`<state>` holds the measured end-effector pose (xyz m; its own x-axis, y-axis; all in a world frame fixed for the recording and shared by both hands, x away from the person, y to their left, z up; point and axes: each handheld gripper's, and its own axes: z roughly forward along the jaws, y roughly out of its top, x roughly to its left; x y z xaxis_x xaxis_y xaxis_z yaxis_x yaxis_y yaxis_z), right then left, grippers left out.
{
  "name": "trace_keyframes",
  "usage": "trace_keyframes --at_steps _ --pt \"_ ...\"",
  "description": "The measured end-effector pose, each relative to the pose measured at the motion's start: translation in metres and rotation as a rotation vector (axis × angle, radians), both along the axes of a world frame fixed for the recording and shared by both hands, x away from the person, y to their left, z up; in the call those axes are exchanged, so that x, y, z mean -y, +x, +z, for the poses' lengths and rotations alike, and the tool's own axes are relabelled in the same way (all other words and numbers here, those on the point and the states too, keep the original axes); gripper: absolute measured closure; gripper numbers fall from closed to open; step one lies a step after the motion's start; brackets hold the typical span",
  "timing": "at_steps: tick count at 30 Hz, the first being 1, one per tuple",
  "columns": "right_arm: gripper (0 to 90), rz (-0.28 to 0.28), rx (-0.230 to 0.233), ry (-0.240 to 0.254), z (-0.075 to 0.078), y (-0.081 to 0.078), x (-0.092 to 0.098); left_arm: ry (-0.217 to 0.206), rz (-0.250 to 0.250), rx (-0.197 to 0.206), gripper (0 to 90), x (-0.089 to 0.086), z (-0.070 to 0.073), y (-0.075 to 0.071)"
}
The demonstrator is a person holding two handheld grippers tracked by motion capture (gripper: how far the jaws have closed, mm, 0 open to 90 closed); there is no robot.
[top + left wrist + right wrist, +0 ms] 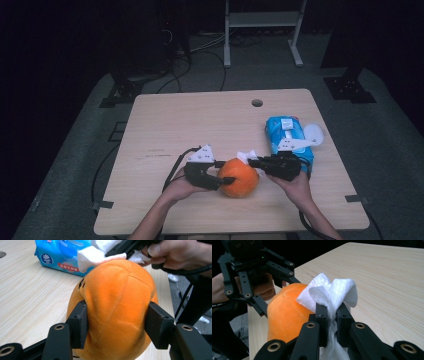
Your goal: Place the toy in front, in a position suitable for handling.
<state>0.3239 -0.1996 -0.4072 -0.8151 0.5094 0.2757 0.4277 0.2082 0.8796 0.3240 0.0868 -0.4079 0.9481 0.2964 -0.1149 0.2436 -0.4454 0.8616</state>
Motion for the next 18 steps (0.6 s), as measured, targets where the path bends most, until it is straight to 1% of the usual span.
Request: trace_keyframes --at_steps 2,3,4,6,8,9,11,12,13,15,16,18 --pt "82.4 0.004 0.017 0.000 0.005 -0.003 0.000 -0.005 0.017 -0.003 41.9 0.002 -0.001 0.000" --pt "82.4 0.016 0.027 0.010 0.009 -0.005 0.000 -0.011 0.025 -0.009 41.9 0.003 -0.002 0.001" --pt "82.4 0.025 0.037 0.013 0.012 -0.008 -0.001 -0.009 0.024 -0.006 41.8 0.003 -0.003 0.001" --pt "82.4 0.048 0.053 0.019 0.017 -0.013 -0.004 -0.017 0.043 -0.008 41.6 0.005 -0.003 0.002" --pt "82.4 0.079 0.068 0.004 0.021 -0.020 -0.010 -0.025 0.068 -0.012 40.5 0.008 -0.004 0.001" --pt "82.4 0.091 0.078 -0.012 0.022 -0.021 -0.013 -0.028 0.075 -0.013 39.6 0.008 -0.005 0.001" --pt "82.4 0.086 0.093 -0.034 0.022 -0.022 -0.016 -0.029 0.078 -0.013 38.2 0.009 -0.006 0.001" --pt "82.3 0.082 0.089 -0.034 0.021 -0.021 -0.015 -0.030 0.081 -0.013 38.2 0.009 -0.006 0.001" --pt "82.4 0.070 0.086 -0.029 0.020 -0.018 -0.012 -0.029 0.080 -0.014 38.2 0.009 -0.007 0.001" --pt "82.4 0.042 0.086 -0.044 0.017 -0.013 -0.007 -0.031 0.073 -0.013 37.8 0.009 -0.008 0.001" --pt "82.4 0.032 0.083 -0.046 0.016 -0.012 -0.005 -0.032 0.062 -0.012 37.3 0.009 -0.008 0.001" --pt "82.4 0.005 0.068 -0.051 0.012 -0.007 0.002 -0.038 0.041 -0.016 33.0 0.008 -0.008 0.001"
